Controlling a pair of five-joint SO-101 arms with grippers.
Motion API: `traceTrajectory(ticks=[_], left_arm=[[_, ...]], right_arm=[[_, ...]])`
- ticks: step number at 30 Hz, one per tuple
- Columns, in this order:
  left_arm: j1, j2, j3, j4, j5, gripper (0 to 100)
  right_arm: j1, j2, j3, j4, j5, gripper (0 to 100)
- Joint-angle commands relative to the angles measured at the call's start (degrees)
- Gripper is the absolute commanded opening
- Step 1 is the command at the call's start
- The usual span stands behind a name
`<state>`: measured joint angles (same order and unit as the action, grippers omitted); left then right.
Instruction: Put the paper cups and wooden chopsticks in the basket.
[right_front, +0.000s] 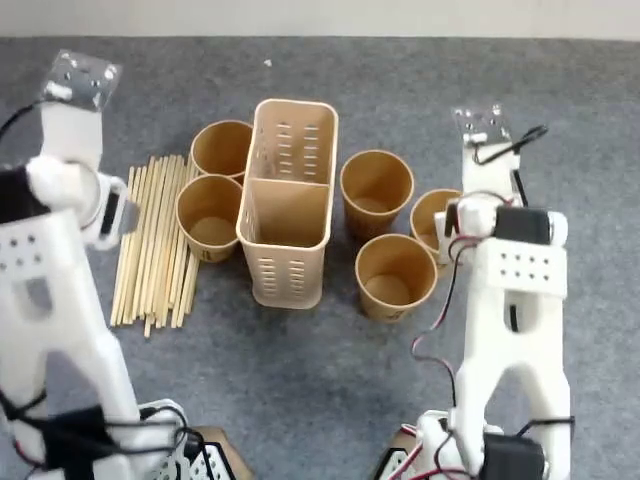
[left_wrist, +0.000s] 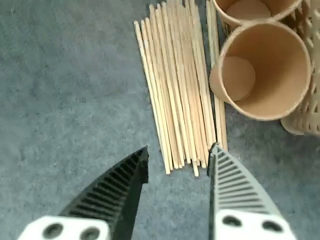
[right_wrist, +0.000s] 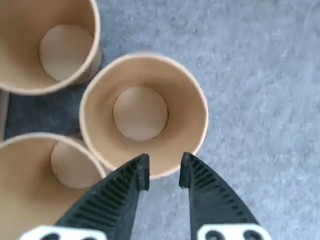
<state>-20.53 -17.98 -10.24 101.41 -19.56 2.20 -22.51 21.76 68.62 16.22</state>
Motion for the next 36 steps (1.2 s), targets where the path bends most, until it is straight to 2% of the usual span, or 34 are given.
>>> traceTrajectory(ticks=[1, 10, 13, 24, 31, 36], left_arm=[[1.19, 3.30, -4.44, 0.70, -0.53, 22], [6.20, 6.29, -4.53, 0.62, -0.44, 22], [6.20, 6.37, -4.35, 0.62, -0.44, 21], [6.20, 6.46, -4.09, 0.62, -0.53, 21], [6.20, 6.46, -3.91, 0.62, -0.53, 21], [6.11, 6.46, -2.95, 0.62, -0.53, 21]], right_arm=[[-0.75, 2.59, -6.73, -0.57, -0.35, 11.6], [1.54, 9.89, -10.33, -0.75, 0.79, 11.6], [1.98, 10.42, -10.15, -0.75, 3.96, 11.6], [5.14, 9.80, -10.24, -2.33, 4.31, 11.6], [5.32, 14.81, -9.98, -2.42, 4.31, 11.6], [5.14, 20.97, -9.71, -8.92, 3.96, 11.6]])
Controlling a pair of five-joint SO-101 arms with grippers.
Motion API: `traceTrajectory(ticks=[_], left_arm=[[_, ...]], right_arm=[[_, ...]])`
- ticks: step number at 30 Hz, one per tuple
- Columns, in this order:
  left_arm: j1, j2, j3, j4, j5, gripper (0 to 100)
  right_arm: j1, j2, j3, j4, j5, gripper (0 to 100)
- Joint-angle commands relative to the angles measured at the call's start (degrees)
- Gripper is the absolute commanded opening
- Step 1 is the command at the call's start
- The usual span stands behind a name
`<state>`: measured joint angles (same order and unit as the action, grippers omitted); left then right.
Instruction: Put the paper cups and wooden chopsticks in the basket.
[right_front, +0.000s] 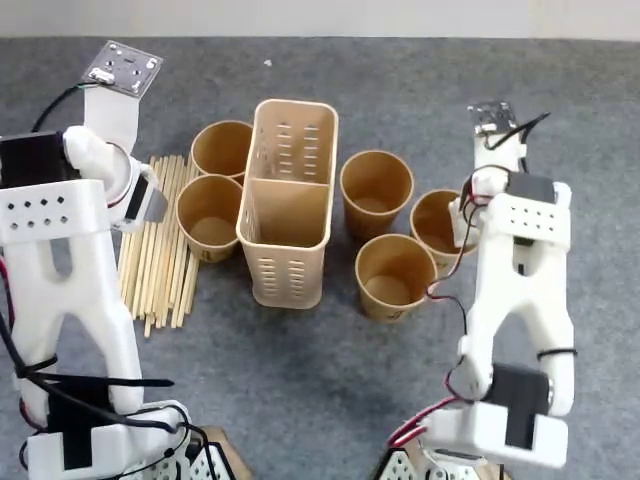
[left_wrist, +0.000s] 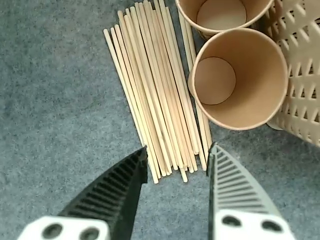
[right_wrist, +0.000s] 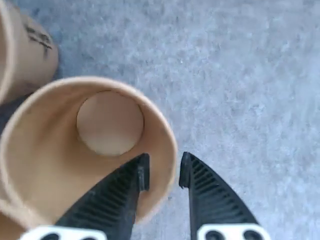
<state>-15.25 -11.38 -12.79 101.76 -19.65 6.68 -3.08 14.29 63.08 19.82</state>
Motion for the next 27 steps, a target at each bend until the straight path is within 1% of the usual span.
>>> traceTrajectory(ticks=[1, 5, 6, 9, 10, 13, 17, 21, 24, 27], left_arm=[[0.92, -0.13, 0.48, 0.26, -0.44, 21], [0.66, -0.13, 4.88, -3.16, -0.53, 21], [0.66, -0.13, 6.11, -4.31, -0.53, 21], [1.19, -0.13, 8.40, -6.59, -0.53, 21], [1.80, -0.13, 8.48, -6.86, -0.53, 21], [2.59, -0.57, 5.41, -6.15, -0.35, 21], [4.26, -0.13, -0.75, -1.49, -0.26, 21], [7.43, -0.04, 2.68, -1.05, 1.32, 21], [9.10, -0.04, 8.13, -6.95, 3.16, 21], [8.84, -0.04, 13.49, -14.77, 3.78, 21]], right_arm=[[0.57, 3.03, -2.15, -4.09, 0.26, 11.6], [0.57, 8.13, -2.24, -4.53, 0.09, 10.9], [0.57, 8.75, -2.33, -4.53, -1.05, 9.3], [0.57, 9.36, -2.33, -4.53, -3.87, 0.2], [0.57, 9.36, -2.33, -4.53, -4.40, 0.5], [0.57, 9.36, -2.33, -4.53, -4.48, 0.6], [0.57, 9.45, -2.24, -4.53, -4.13, 0.6], [0.48, 9.36, -2.24, -4.44, -4.13, 0.6], [0.48, 9.27, -2.51, -4.00, -4.31, 0.6], [0.75, 9.27, -2.77, -1.71, -4.22, 0.6]])
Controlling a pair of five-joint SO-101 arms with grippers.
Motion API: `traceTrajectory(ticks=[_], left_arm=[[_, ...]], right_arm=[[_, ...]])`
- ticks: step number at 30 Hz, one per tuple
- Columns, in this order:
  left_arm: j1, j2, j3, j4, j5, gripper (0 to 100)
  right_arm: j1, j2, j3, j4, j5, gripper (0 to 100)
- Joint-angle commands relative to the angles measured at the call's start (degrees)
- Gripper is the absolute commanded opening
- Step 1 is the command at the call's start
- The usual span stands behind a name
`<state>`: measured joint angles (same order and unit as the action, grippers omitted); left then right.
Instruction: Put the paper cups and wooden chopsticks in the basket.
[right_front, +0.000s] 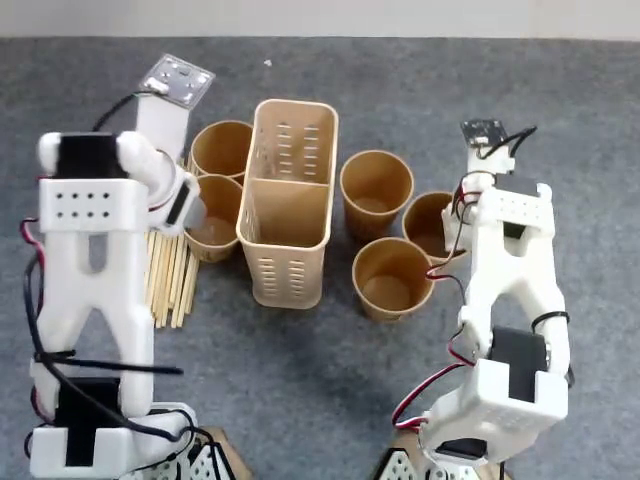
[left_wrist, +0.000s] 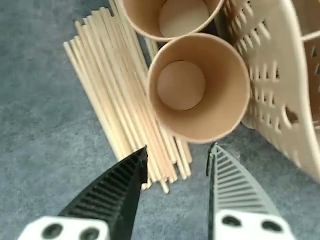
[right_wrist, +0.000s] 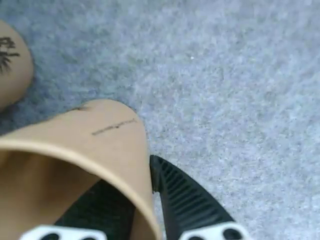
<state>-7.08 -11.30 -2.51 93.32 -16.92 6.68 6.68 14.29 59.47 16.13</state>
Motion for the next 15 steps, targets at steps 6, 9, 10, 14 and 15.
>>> traceTrajectory(ticks=[6, 9, 10, 14, 15], left_arm=[[-1.45, -0.04, 12.79, -17.14, 1.05, 21], [-1.36, -0.04, 15.34, -19.16, 1.05, 21], [-1.36, -0.04, 16.13, -19.78, 1.05, 21], [-1.80, 2.68, 18.42, -22.77, 1.05, 21], [-2.15, 4.18, 18.59, -23.74, 1.05, 19]], right_arm=[[0.92, -5.32, -4.26, 4.26, -0.44, 0.6], [0.57, -10.59, -4.70, 7.96, -0.44, 0.6], [0.48, -12.79, -4.70, 9.36, -0.44, 0.6], [0.13, -21.67, -4.62, 13.93, -0.35, 0.6], [0.13, -23.69, -4.62, 15.25, -0.35, 0.6]])
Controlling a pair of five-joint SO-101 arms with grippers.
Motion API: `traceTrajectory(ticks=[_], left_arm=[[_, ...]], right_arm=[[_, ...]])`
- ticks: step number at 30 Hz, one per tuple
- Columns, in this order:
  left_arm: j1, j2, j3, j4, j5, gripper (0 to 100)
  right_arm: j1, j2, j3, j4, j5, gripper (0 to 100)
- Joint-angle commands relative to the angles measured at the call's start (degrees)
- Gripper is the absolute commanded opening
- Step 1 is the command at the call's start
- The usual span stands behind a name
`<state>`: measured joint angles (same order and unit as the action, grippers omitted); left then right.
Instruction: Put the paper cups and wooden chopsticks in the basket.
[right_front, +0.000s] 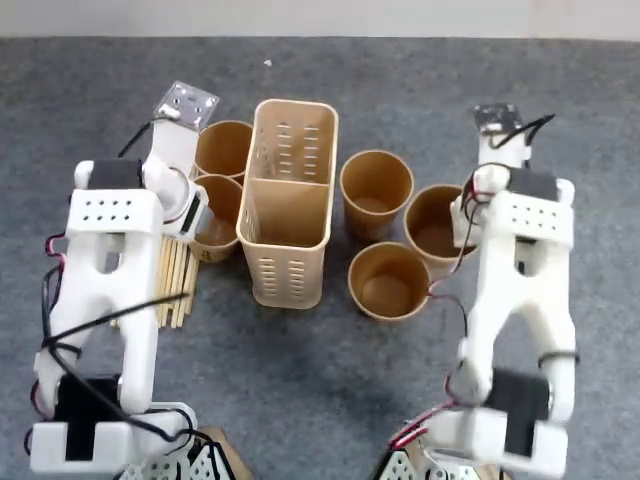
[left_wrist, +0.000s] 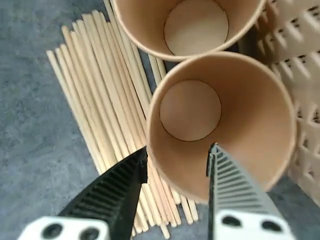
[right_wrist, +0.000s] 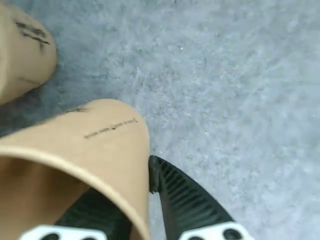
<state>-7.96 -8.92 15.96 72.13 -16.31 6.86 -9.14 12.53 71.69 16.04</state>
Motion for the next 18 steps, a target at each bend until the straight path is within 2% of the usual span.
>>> traceTrajectory(ticks=[1, 6, 9, 13, 18], left_arm=[[-1.71, 3.56, 0.04, -3.43, 0.44, 17], [-2.51, 11.38, -0.22, -7.30, 0.35, 3], [-2.51, 11.38, -2.15, -6.77, 0.44, 1], [-4.00, 8.57, -7.69, 0.35, 0.44, 0], [-4.62, 3.03, -18.07, 13.45, 0.44, 0]], right_arm=[[-0.13, -9.89, -2.86, 4.18, -0.18, 0.6], [-0.13, -18.33, -2.86, 8.40, -0.18, 0.6], [-0.04, -23.08, -2.86, 10.07, -0.18, 0.6], [0.04, -29.85, -2.77, 12.00, -0.18, 0.6], [-0.13, -37.76, -2.51, 12.97, -0.18, 0.6]])
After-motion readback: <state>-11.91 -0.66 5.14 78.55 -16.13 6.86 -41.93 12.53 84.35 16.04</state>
